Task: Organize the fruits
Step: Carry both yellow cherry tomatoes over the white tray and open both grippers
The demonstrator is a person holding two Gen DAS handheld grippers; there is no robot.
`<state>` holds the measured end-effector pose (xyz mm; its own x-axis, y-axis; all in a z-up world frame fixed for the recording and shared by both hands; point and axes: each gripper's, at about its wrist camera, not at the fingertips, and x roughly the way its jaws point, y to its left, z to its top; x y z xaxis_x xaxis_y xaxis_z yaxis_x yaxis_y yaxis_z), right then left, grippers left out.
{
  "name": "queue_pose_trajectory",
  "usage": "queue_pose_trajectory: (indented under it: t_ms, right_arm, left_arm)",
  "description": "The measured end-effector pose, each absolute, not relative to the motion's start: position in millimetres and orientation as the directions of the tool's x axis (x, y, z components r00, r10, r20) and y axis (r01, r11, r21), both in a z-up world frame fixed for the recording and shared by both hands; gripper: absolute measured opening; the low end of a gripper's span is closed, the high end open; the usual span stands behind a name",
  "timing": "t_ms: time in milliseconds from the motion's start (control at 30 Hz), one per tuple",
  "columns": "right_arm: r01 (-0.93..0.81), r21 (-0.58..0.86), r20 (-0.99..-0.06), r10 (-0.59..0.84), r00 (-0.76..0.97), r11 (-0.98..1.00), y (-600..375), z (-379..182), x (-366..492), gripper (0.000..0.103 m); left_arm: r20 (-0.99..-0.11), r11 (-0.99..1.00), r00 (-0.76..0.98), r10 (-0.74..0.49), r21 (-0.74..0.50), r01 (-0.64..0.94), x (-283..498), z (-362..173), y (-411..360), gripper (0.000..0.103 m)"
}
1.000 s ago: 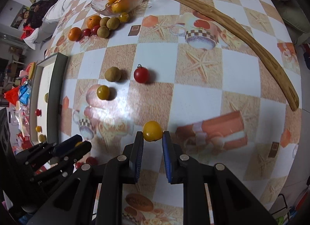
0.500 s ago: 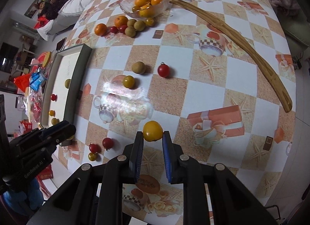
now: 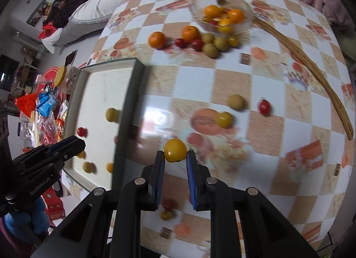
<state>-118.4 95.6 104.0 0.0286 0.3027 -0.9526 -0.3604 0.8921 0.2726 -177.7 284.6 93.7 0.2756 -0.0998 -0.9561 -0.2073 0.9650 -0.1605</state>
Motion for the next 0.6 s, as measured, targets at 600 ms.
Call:
queue_pose_trajectory:
  t_ms: [600]
  right_arm:
    - [-0.416, 0.253, -0.964, 0.264, -0.031, 0.874, 251, 63, -85, 0.022]
  left_arm:
    - [-0.978, 0.976, 0.204, -0.033, -0.076, -0.203, -131, 31, 378, 0.022]
